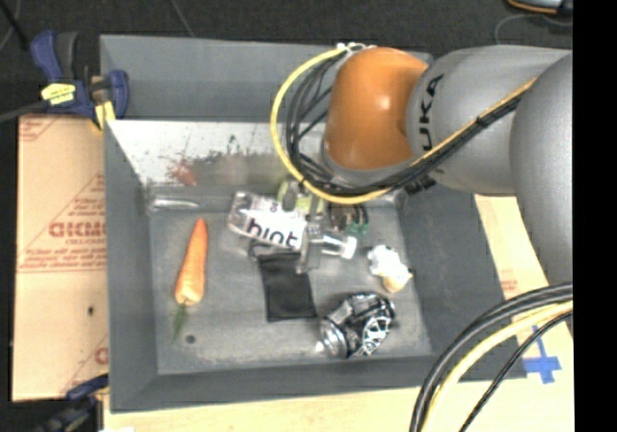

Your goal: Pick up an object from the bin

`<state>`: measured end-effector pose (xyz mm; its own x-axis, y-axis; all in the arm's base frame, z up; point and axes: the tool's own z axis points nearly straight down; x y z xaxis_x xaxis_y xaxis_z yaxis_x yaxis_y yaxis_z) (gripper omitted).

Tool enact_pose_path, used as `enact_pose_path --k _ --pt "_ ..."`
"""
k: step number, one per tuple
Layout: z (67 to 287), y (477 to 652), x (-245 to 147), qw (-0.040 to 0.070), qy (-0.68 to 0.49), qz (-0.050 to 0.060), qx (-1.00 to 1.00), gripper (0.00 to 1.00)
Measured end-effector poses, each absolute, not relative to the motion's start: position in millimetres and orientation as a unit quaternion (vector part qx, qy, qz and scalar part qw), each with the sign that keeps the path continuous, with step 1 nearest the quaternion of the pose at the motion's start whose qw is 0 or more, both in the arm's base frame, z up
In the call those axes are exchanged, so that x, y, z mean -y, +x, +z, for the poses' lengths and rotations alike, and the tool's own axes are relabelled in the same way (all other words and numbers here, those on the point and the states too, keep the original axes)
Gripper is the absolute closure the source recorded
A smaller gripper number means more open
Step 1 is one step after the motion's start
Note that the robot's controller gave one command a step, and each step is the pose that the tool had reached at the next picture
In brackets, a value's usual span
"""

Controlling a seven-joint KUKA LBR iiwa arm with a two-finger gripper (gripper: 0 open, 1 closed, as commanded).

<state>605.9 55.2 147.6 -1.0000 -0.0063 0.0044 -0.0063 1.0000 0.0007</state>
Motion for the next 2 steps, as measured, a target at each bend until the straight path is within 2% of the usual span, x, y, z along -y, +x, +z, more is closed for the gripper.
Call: enact_pose_path --k 1,2 --pt "152.3 607.6 -55.0 -0.002 0.003 -0.001 1.0 0.0" --pt "111.4 624.2 -55.7 -0.007 0.021 0.0 1.0 0.0"
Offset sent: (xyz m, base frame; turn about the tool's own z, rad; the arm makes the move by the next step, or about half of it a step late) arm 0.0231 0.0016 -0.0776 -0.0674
